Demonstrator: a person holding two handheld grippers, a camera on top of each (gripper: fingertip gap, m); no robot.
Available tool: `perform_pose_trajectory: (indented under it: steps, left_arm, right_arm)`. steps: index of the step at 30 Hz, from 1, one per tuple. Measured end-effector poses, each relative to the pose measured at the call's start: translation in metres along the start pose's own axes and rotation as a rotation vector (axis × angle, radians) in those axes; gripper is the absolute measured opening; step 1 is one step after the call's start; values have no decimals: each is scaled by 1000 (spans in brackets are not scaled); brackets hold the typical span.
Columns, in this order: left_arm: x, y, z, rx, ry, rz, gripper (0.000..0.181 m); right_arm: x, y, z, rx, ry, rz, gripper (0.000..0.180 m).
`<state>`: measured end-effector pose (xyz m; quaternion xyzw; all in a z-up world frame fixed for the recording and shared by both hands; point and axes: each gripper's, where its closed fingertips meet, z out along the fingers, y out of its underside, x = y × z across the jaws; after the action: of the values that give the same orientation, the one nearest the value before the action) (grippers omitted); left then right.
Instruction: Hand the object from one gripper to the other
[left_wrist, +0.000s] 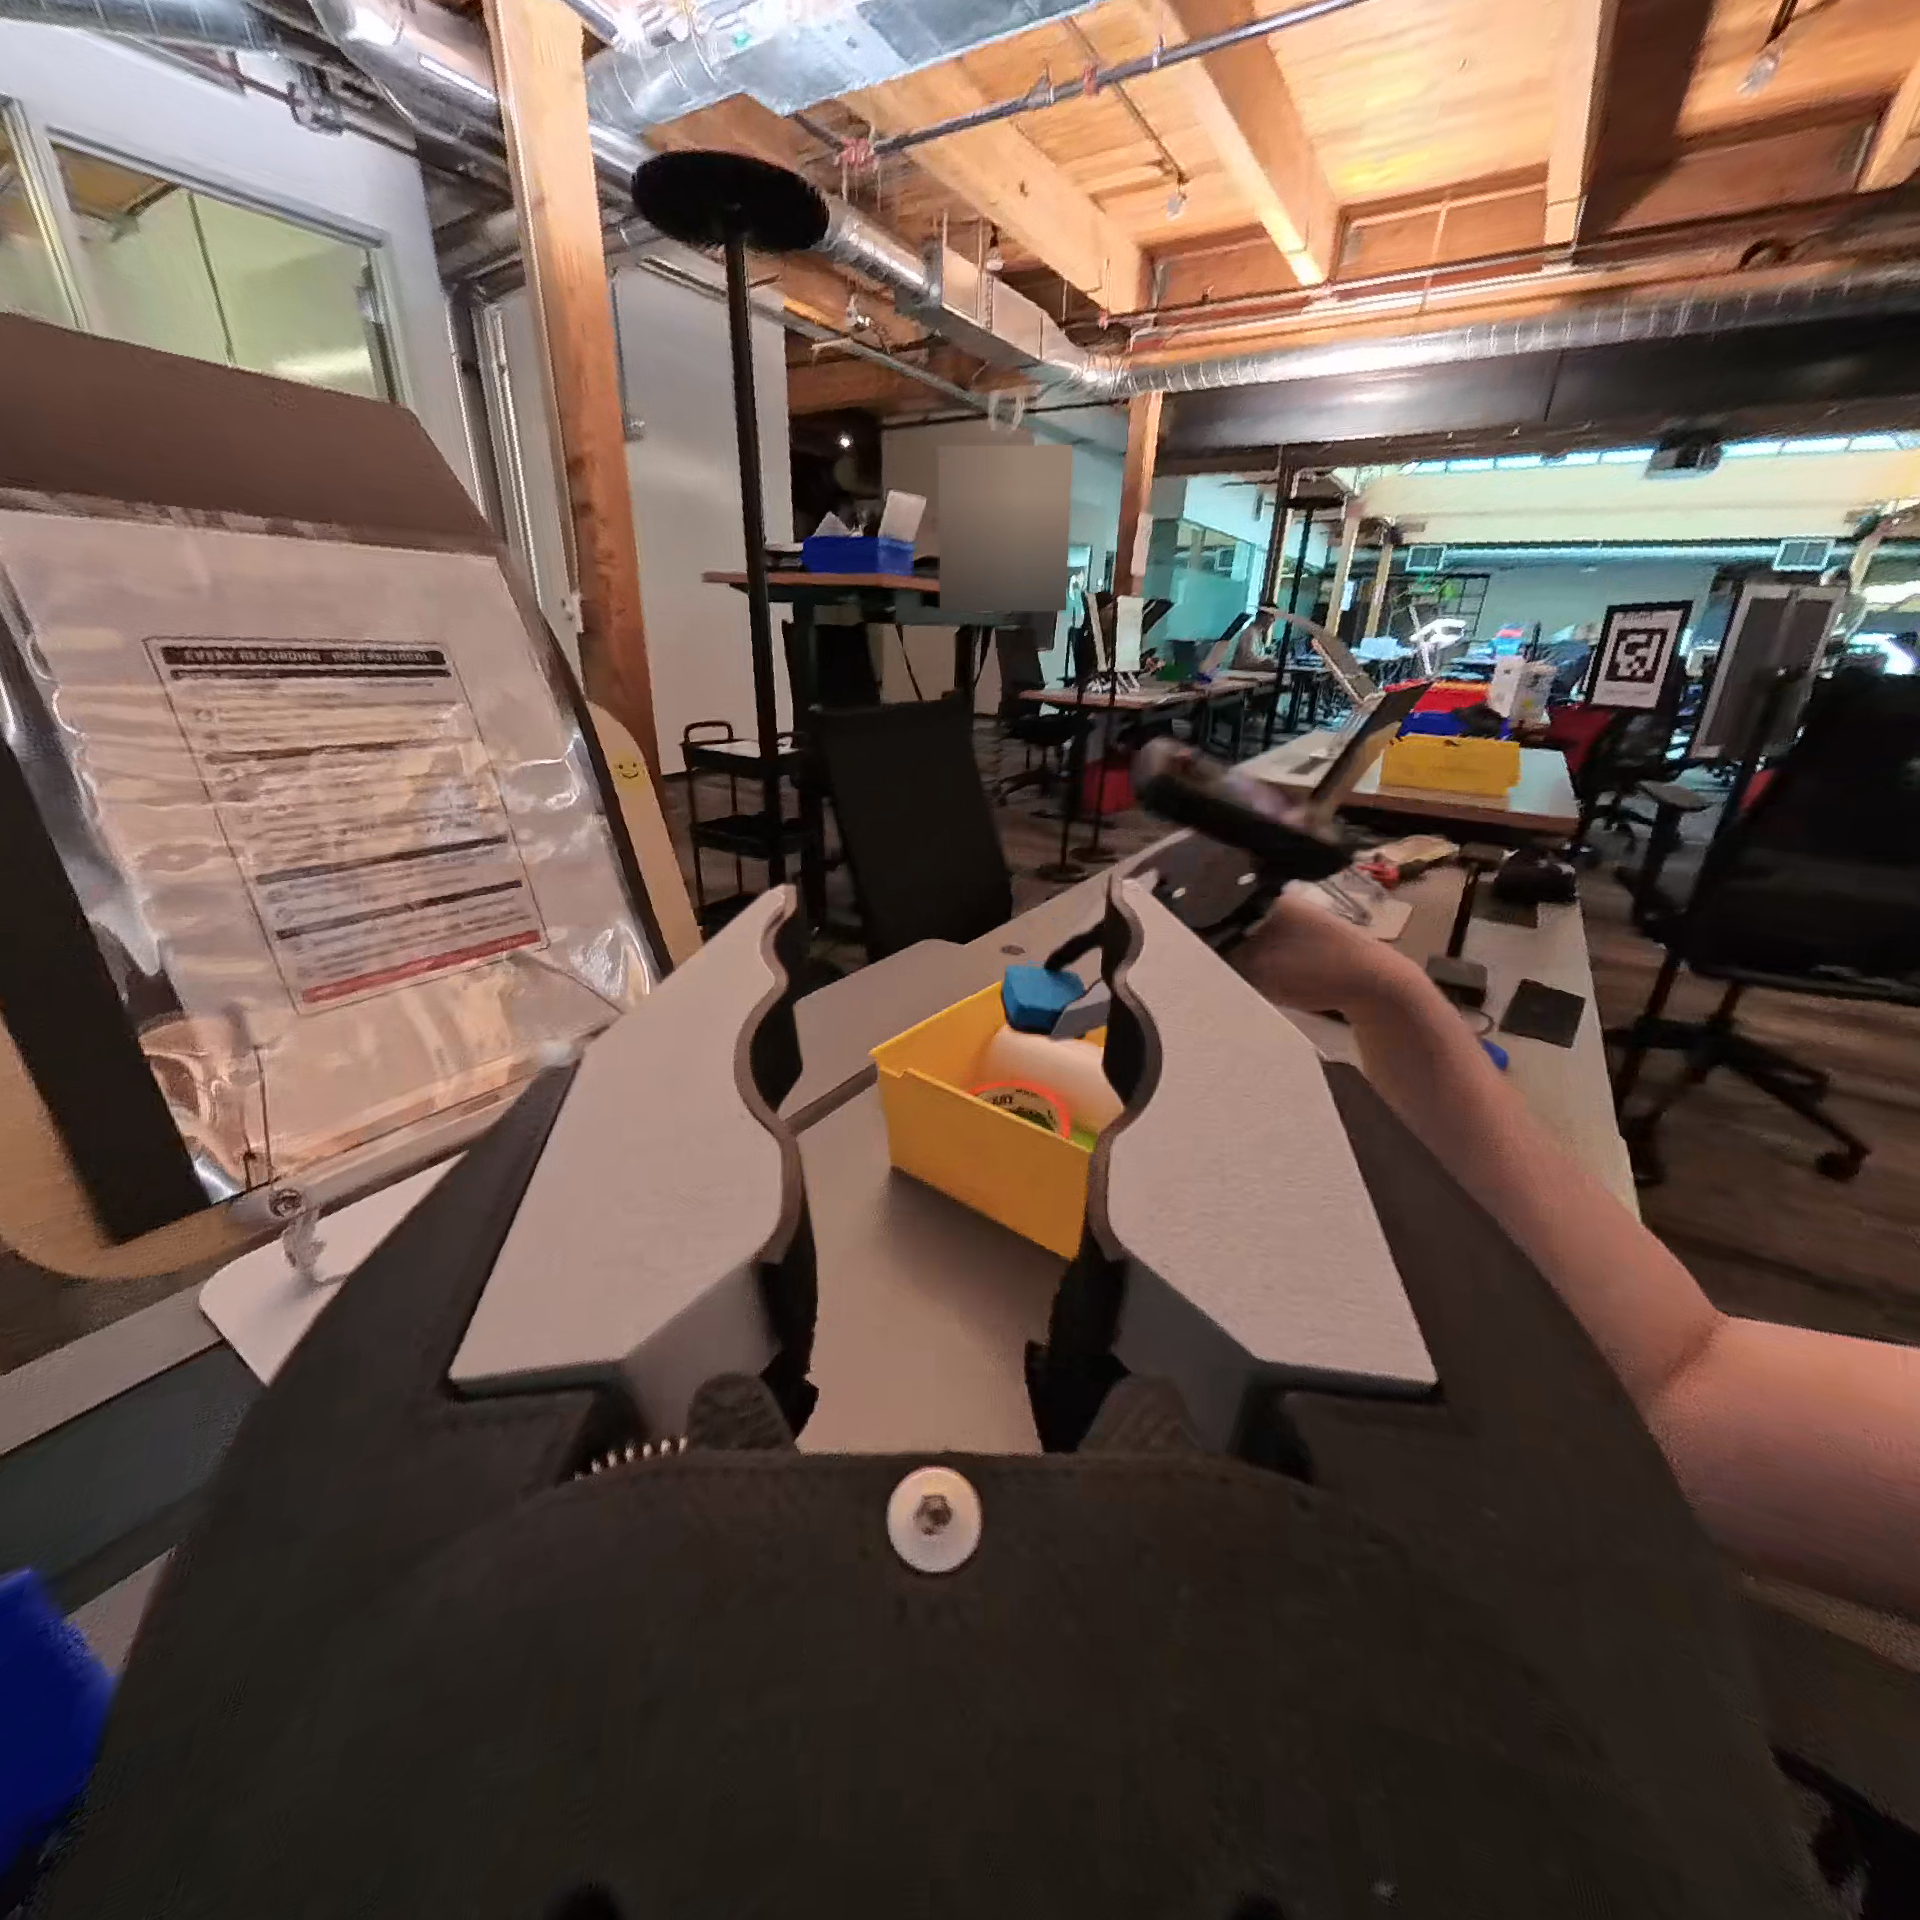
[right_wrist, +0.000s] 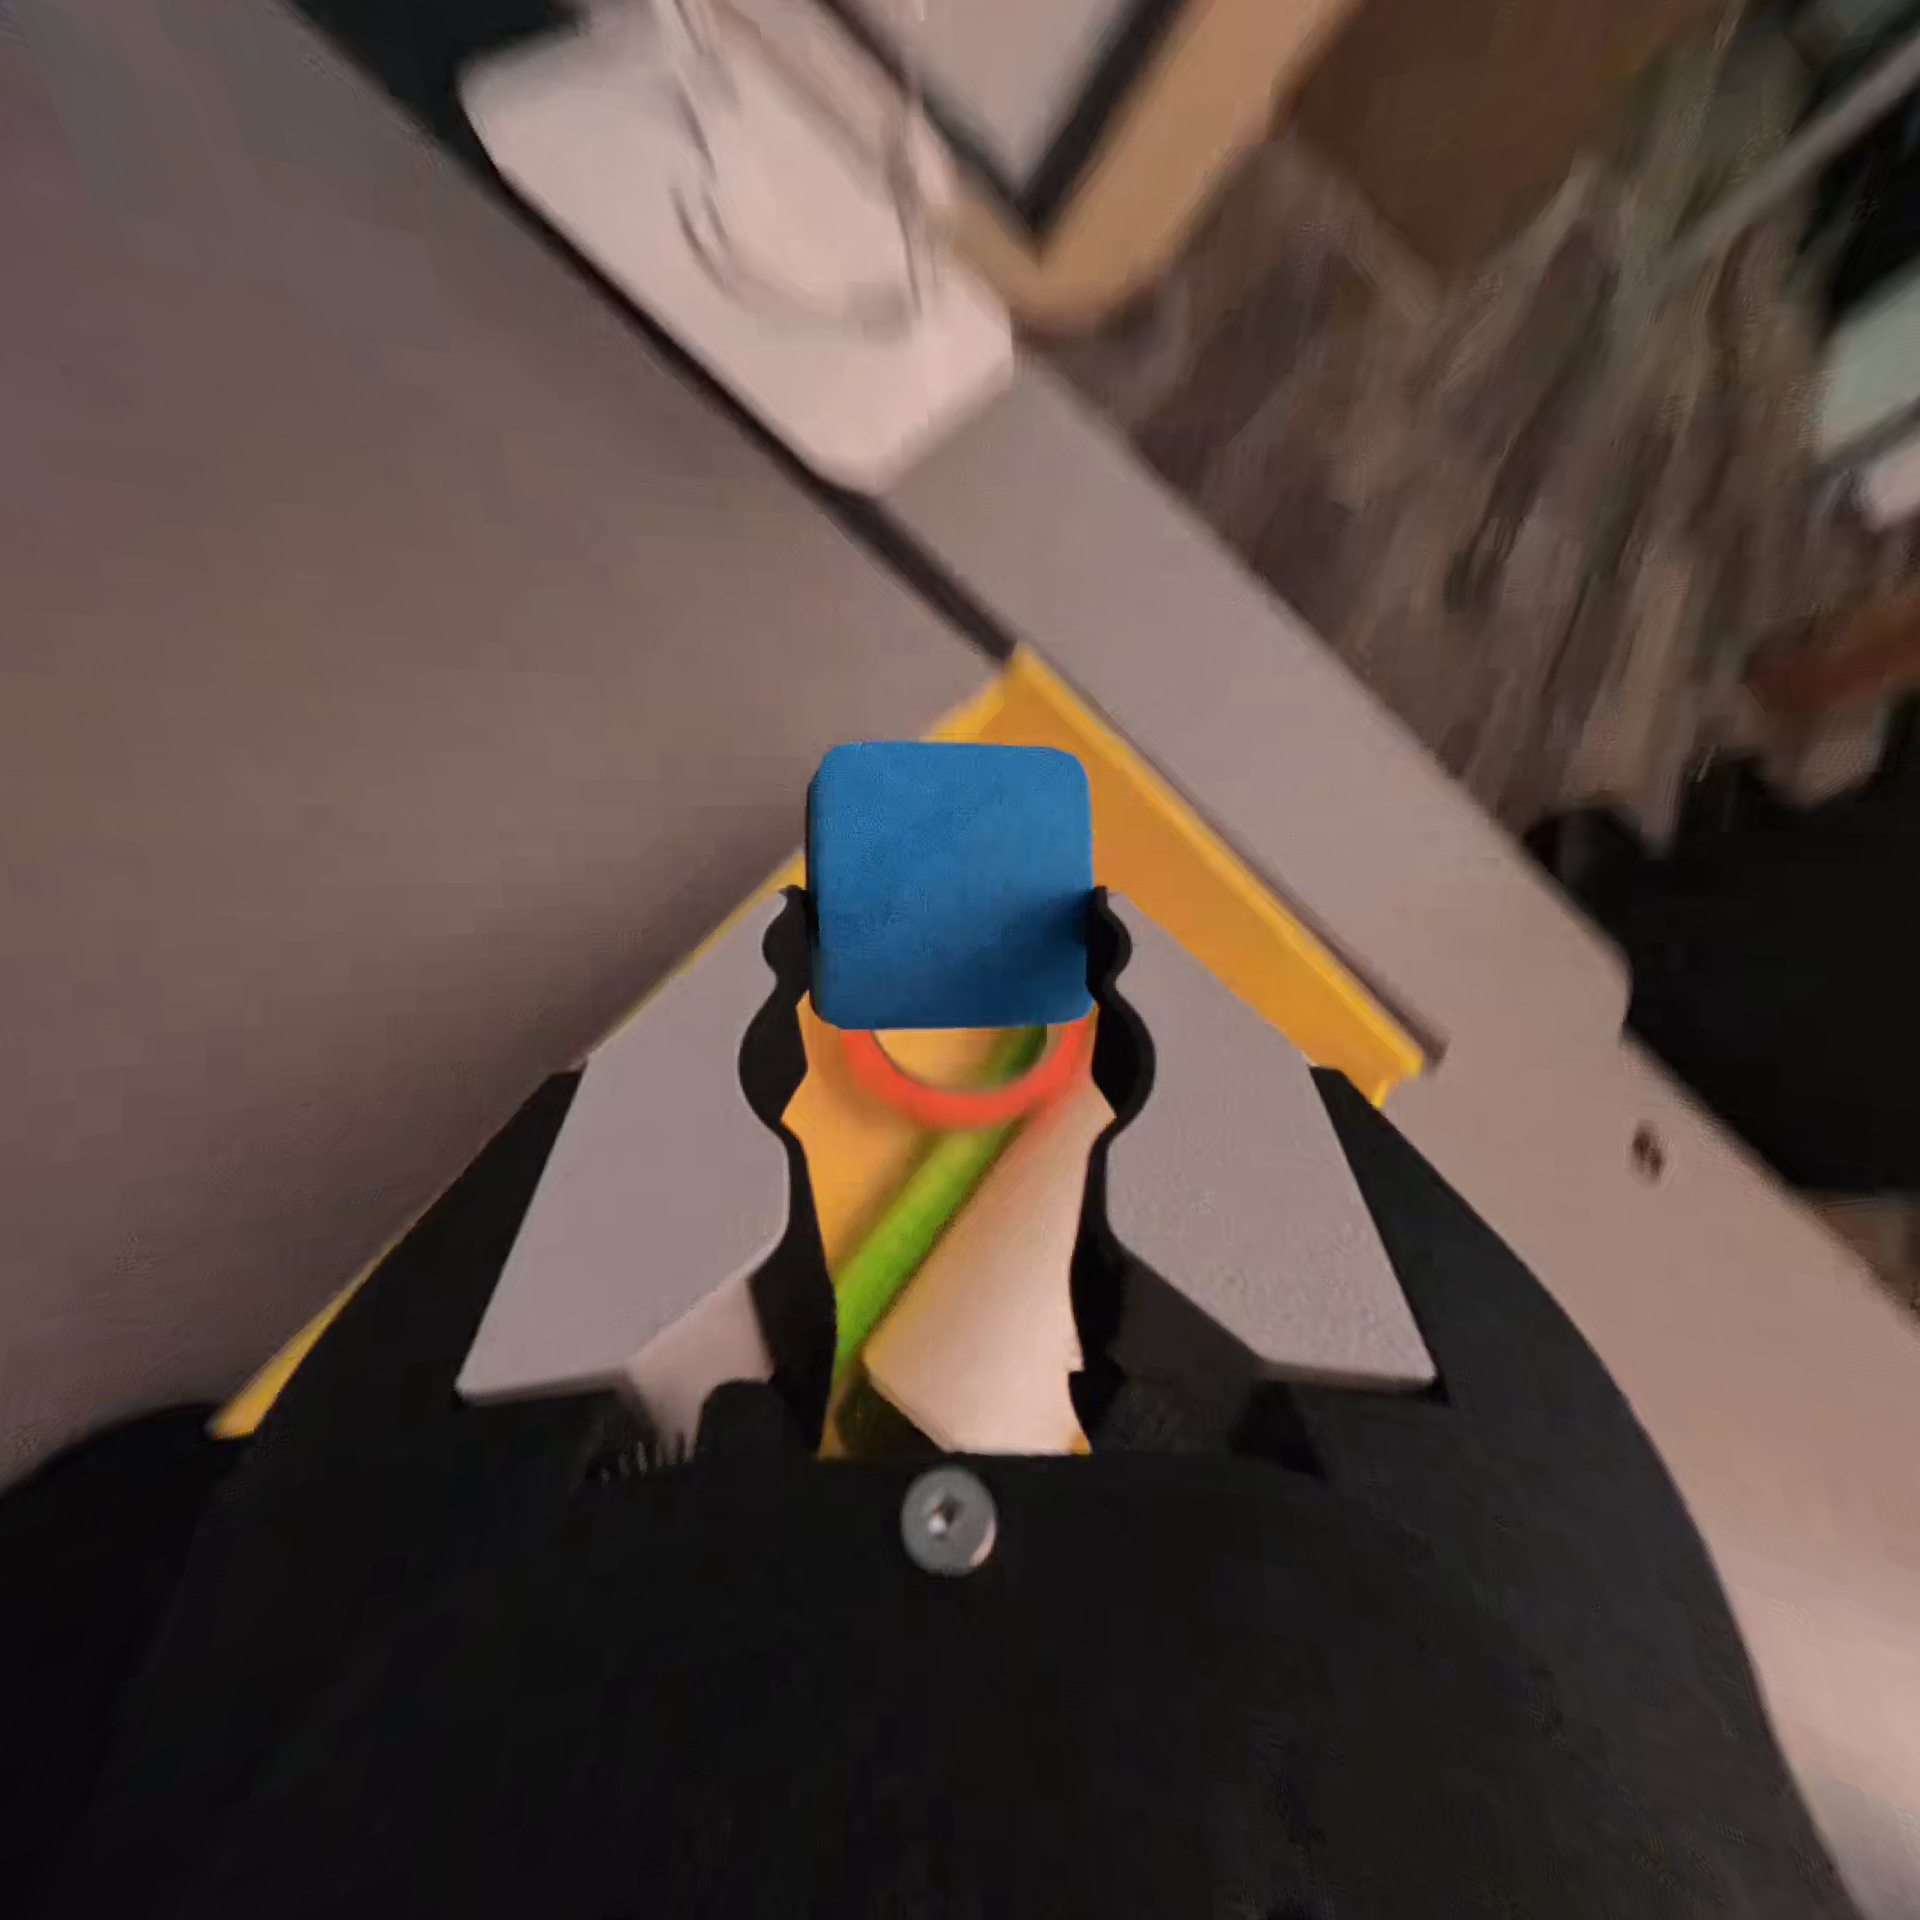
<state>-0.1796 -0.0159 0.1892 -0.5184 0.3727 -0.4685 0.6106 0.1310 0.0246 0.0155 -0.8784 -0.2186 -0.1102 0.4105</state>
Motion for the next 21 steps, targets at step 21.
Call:
perform_pose_trajectory:
  steps: [21]
  left_arm:
    - [-111,79,-91,-600,-403,128,62]
  right_arm:
    - [32,25,29,-36,50,153,60]
